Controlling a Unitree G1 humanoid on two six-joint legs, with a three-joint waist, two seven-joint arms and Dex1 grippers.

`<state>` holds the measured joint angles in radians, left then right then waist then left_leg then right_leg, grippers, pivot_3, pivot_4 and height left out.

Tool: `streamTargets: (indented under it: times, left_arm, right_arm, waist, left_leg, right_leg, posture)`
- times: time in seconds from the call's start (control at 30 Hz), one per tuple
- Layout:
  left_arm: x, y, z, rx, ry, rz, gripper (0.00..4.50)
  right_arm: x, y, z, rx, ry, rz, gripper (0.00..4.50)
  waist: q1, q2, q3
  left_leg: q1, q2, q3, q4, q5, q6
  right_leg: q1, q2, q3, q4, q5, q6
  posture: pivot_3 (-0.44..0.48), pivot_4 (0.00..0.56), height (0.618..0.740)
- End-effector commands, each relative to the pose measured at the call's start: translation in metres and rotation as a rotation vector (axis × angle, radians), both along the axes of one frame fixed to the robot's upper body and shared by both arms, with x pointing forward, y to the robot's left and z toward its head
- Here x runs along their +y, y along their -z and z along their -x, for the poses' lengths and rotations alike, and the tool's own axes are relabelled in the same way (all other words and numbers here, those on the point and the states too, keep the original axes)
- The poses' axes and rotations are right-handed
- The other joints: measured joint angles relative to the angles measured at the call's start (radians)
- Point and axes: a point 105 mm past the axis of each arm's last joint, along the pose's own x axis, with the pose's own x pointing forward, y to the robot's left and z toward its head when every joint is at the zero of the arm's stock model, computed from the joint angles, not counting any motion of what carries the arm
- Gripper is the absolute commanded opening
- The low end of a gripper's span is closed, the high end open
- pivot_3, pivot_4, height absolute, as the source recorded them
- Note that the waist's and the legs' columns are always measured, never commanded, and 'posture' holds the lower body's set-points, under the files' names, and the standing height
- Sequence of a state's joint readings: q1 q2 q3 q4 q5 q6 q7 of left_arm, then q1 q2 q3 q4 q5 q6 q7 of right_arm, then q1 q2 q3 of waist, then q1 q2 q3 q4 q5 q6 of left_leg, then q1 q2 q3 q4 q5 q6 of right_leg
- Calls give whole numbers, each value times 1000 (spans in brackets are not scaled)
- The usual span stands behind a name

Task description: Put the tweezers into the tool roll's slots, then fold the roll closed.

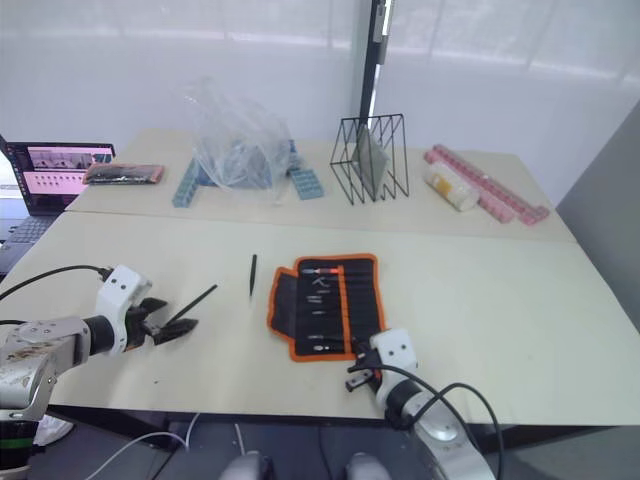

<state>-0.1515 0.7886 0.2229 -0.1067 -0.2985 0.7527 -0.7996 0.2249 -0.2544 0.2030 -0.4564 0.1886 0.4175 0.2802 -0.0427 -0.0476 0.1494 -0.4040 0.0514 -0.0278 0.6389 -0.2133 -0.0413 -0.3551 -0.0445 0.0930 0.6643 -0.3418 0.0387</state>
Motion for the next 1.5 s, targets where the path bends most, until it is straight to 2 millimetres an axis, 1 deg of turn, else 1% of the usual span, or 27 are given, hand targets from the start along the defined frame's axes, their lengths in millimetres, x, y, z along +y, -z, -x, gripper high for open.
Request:
streamTargets:
  times: [0.03, 0.23, 0.37, 0.47, 0.63, 0.7, 0.83, 0.97, 1.07, 1.17, 1.23, 1.27, 1.33, 1.43, 1.5]
  left_arm:
    - [6, -11, -7, -63, 31, -18, 4461]
    - [3, 7, -10, -65, 136, -93, 4461]
    - [0, 16, -13, -60, 158, -91, 4461]
    - [-8, 19, -16, -60, 168, -61, 3669]
    - [-19, 25, -13, -41, 193, -28, 2026]
    - [-20, 26, -12, -37, 194, -26, 1303]
    - [-17, 24, -12, -40, 181, -21, 28]
    - [-12, 15, -13, -65, 173, -23, 7]
    - [-9, 1, -16, -103, 173, -44, 7]
    - [-11, -15, -17, -140, 192, -49, 7]
    - [-15, -30, -16, -173, 217, -45, 7]
    - [-20, -42, -14, -193, 253, -38, 7]
    - [-30, -58, -8, -211, 313, -25, 7]
    - [-45, -75, 2, -209, 399, 1, 7]
    - [-58, -80, 10, -189, 462, 19, 7]
  right_arm:
    - [-6, 50, 16, 216, 19, 63, 0]
    - [-6, 50, 15, 215, 20, 64, 0]
    - [-7, 50, 15, 213, 25, 64, 0]
    - [-7, 50, 16, 215, 28, 66, 0]
    - [-8, 49, 16, 213, 32, 67, 0]
    - [-9, 49, 16, 212, 34, 68, 0]
    - [-9, 49, 16, 212, 37, 68, 0]
    - [-9, 49, 17, 215, 36, 67, 0]
    - [-9, 50, 17, 215, 34, 67, 0]
    - [-9, 50, 17, 214, 33, 67, 0]
    - [-9, 50, 16, 214, 32, 68, 0]
    - [-10, 50, 16, 214, 31, 70, 0]
    - [-10, 50, 16, 213, 30, 71, 0]
    - [-10, 49, 15, 212, 27, 73, 0]
    - [-10, 49, 14, 211, 26, 73, 0]
  waist:
    - [0, 0, 0]
    - [1, 0, 0]
    - [1, 1, -1]
    - [2, 2, -1]
    - [2, 2, -2]
    - [2, 2, -2]
    - [2, 2, -2]
    - [2, 2, -2]
    - [2, 2, -2]
    - [0, 1, -2]
    - [0, 1, -1]
    - [1, 1, -1]
    - [0, 0, -1]
    - [0, 0, -1]
    - [-1, 0, -1]
  left_leg:
    - [0, 0, 0, 0, 0, 0]
    - [0, 0, 1, 0, 0, 0]
    - [1, 0, 1, 0, 0, 0]
    - [2, 0, 1, 0, 0, 0]
    - [4, -1, 2, 0, 0, 0]
    - [4, -1, 2, 0, 0, 0]
    - [4, -1, 2, 0, 0, 0]
    - [4, -1, 2, 0, 0, 0]
    - [4, -1, 2, 0, 0, 0]
    - [2, -1, 2, 0, 0, 0]
    - [1, 0, 1, 0, 0, 0]
    - [1, 0, 1, 0, 0, 0]
    - [1, 0, 1, 0, 0, 0]
    - [0, 0, 1, 0, 0, 0]
    - [0, 0, 1, 0, 0, 0]
  right_leg:
    - [0, 0, 0, 0, 0, 0]
    - [0, 0, 0, 0, 0, -1]
    - [1, 0, 0, 0, 0, -1]
    - [1, 0, 0, 0, 0, -1]
    - [2, 0, 0, 0, 0, -1]
    - [2, 0, 0, 0, 0, -1]
    - [3, 0, 0, 0, 0, -1]
    - [3, 0, 0, 0, 0, -1]
    - [2, 0, 0, 0, 0, -1]
    - [2, 1, 0, 0, 0, -1]
    - [1, 1, 0, 0, 0, -1]
    - [1, 1, 0, 0, 0, -1]
    - [1, 1, -1, 0, 0, -1]
    - [0, 1, -1, 0, 0, -1]
    - [0, 1, -1, 0, 0, -1]
  posture:
    - [0, 150, 705]
    - [0, 150, 705]
    - [0, 150, 705]
    - [0, 150, 705]
    - [0, 150, 705]
    - [0, 150, 705]
    - [0, 150, 705]
    - [0, 150, 705]
    - [0, 150, 705]
    - [0, 150, 705]
    - [0, 150, 705]
    - [0, 150, 705]
    - [0, 150, 705]
    - [0, 150, 705]
    - [0, 150, 705]
